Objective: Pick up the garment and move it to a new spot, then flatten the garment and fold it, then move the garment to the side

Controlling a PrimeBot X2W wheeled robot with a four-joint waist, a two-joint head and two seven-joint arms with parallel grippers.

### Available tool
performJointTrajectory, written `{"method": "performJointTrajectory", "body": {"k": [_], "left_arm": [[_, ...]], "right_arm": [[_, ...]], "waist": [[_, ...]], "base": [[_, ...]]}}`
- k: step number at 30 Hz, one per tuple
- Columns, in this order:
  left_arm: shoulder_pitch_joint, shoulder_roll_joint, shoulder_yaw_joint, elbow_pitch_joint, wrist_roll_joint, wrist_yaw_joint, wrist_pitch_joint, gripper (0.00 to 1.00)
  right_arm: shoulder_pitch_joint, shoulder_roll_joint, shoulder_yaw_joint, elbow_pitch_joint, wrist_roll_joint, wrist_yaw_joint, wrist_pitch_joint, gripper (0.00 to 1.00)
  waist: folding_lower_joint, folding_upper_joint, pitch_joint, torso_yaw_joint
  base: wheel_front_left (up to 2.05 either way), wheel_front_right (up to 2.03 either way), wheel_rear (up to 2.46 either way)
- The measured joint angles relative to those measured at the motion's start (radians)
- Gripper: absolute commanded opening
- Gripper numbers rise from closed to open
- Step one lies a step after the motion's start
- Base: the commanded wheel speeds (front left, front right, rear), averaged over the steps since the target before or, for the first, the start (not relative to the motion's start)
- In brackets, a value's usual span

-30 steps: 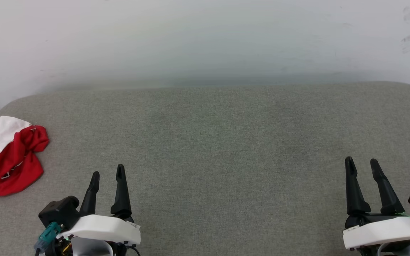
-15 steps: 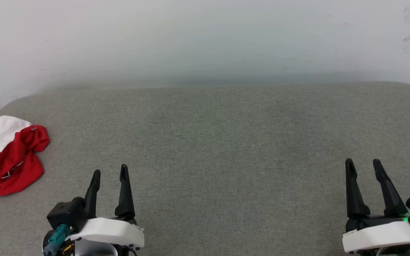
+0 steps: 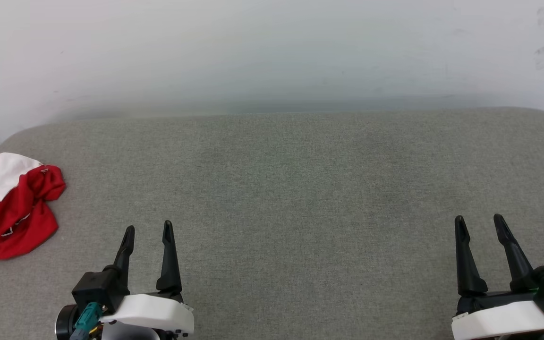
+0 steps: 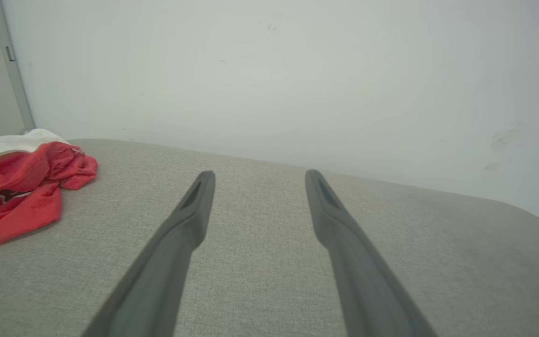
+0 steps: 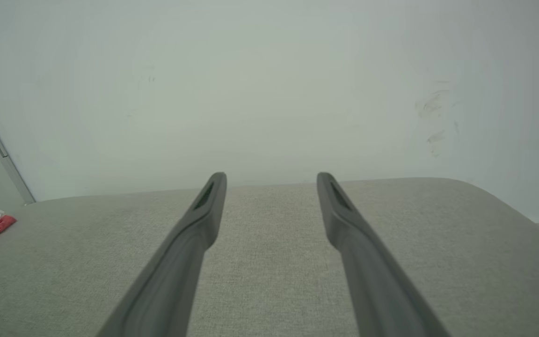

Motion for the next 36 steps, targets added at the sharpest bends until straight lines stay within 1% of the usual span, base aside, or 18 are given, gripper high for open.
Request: {"method": "performJointTrajectory", "body": {"k": [18,36], "left_arm": [[0.011,0.0,-0.018,0.014,0.092,-0.003,-0.03,1.0],[0.012,0.001,-0.018,0.03,0.072,-0.009,-0.032,1.0]], "right_arm": [[0.014,0.0,0.005,-0.014,-0.08,0.0,-0.033,1.0],[0.015,0.0,0.009,0.006,0.002,0.0,-0.034,1.0]], "waist": [[0.0,0.0,0.001,0.0],[0.0,0.0,-0.001,0.002]], "base": [[0.0,0.0,0.0],[0.0,0.0,0.0]]}}
